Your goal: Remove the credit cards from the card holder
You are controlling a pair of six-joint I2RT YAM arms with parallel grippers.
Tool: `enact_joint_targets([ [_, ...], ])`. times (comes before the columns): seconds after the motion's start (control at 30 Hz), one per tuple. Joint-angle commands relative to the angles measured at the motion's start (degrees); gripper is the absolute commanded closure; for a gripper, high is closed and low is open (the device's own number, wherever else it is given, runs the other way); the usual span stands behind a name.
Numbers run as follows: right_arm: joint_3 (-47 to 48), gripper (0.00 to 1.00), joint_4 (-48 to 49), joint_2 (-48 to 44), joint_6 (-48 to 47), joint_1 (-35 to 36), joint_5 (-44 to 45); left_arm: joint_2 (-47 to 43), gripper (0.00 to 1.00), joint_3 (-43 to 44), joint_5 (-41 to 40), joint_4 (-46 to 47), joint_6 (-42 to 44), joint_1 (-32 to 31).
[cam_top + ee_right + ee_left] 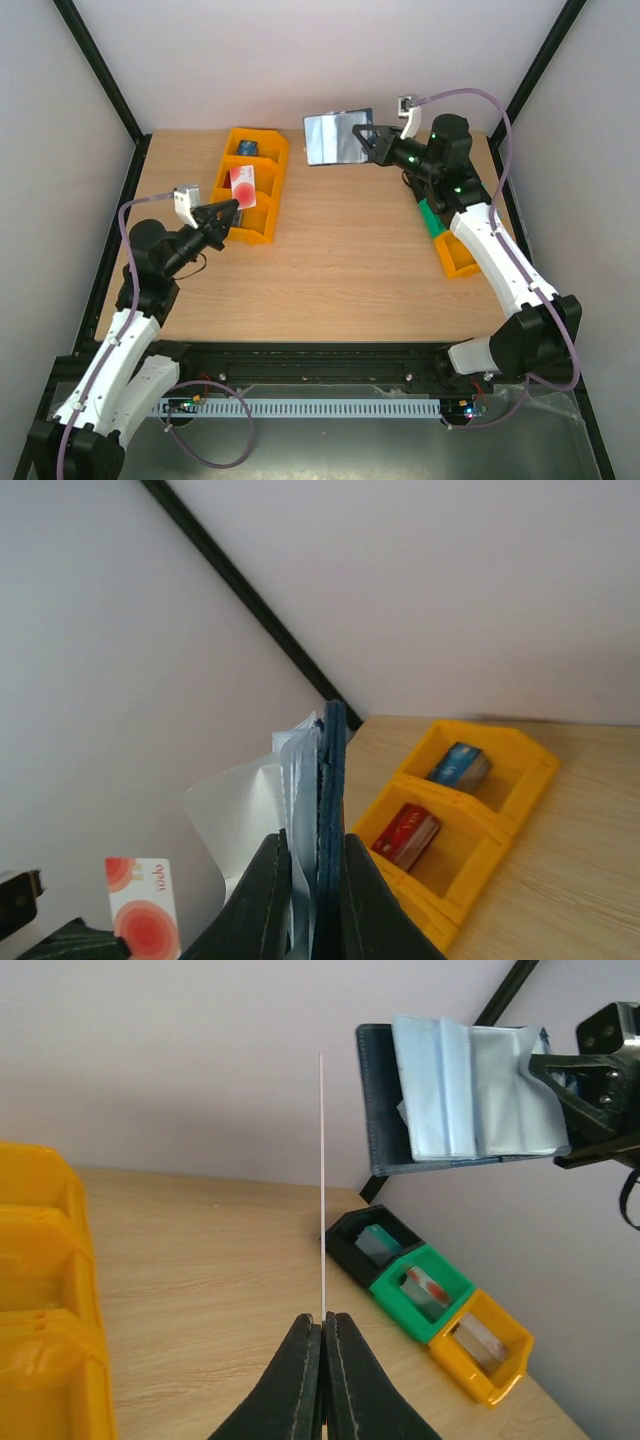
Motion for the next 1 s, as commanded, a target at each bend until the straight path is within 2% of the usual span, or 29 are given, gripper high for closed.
enact_joint_targets([
  [0.0,0.8,0.98,-0.7,-0.9,-0.5,-3.4,1.9,1.6,0.98,0.7,-1.6,-1.0,2.2,1.0],
  [0.3,1.6,0.98,-1.4,2.3,1.8,-13.8,-0.2,9.1,0.98,3.3,-1.4,1.0,6.6,1.3],
  [0.5,5.0,0.98,-1.5,9.0,1.7,-17.0,-0.6,16.3,0.98,5.5,-0.4,3.8,8.9,1.2],
  [0.7,8.4,0.98,-2.4,18.1,2.6,-16.2,-3.0,25.4,0.98,11.2,2.0,5.9,11.0,1.0],
  [0.87,5.3,0.98,-0.7,21.0,1.0,-10.4,-7.0,29.6,0.98,12.4,6.3,12.1,8.4,0.9],
  [0.97,5.5,0.98,-5.8,24.3,-4.0,-4.8,-10.7,30.5,0.98,12.5,7.3,15.2,7.2,0.4],
])
